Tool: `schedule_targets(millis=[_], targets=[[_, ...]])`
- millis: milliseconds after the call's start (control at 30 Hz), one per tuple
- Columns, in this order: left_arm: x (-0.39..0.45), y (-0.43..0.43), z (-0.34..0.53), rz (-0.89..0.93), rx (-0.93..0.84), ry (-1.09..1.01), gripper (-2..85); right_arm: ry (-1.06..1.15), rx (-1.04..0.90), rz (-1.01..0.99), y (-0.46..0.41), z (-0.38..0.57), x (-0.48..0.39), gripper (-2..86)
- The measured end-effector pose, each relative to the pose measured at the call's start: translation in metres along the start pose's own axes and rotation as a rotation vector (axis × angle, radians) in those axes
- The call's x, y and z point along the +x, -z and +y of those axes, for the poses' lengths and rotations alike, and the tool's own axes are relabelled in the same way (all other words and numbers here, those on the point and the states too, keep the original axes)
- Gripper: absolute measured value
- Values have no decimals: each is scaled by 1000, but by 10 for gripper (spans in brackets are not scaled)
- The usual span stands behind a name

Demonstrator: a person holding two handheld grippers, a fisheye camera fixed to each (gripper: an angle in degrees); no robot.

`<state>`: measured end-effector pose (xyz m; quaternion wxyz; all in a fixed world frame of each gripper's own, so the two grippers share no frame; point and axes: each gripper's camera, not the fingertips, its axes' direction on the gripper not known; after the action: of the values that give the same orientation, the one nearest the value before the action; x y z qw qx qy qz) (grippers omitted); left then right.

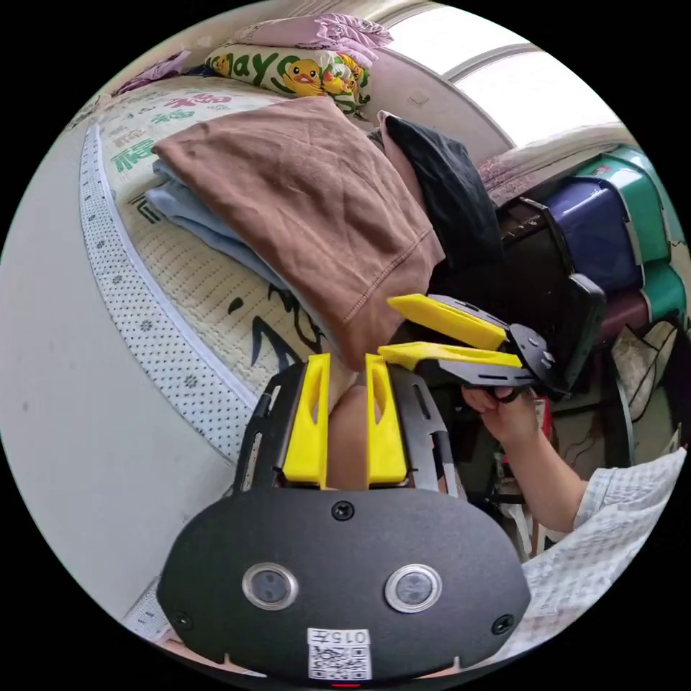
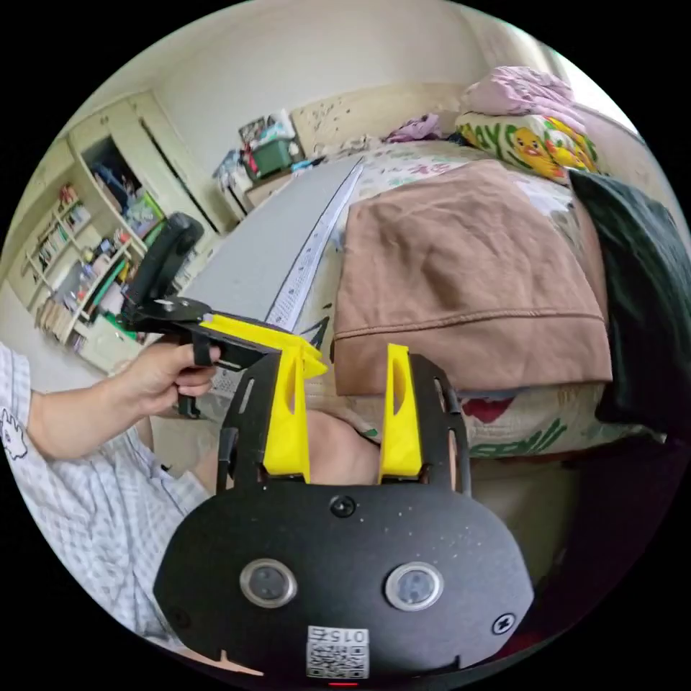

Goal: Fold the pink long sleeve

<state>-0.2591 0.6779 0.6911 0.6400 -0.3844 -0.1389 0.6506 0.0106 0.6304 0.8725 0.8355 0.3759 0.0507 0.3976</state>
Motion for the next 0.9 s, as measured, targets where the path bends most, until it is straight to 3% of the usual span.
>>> schedule_targets(millis=[100,267,433,567,633,700,800,900], targets=[[-14,15,2,91,4,16,81,82,-50,185,-12,-20,-17,119],[-35,35,-2,92,18,81,84,253,-127,301,-27,-32,-46,125],[-31,55,-11,54,38,69,83,414,-213,556,-52,-37,-74,111],[-32,74,-16,59,55,56,89,245,-140,275,-7,-50,-28,66],[-38,84,-24,96,70,67,97,30,-25,21,37,-56,30,55],[-42,90,-33,133,84,83,105,-120,100,-98,73,-53,73,53],[-46,97,-50,225,125,117,111,-204,254,-160,115,-41,118,48],[-43,103,-66,293,146,117,114,-176,214,-166,109,-36,132,46]])
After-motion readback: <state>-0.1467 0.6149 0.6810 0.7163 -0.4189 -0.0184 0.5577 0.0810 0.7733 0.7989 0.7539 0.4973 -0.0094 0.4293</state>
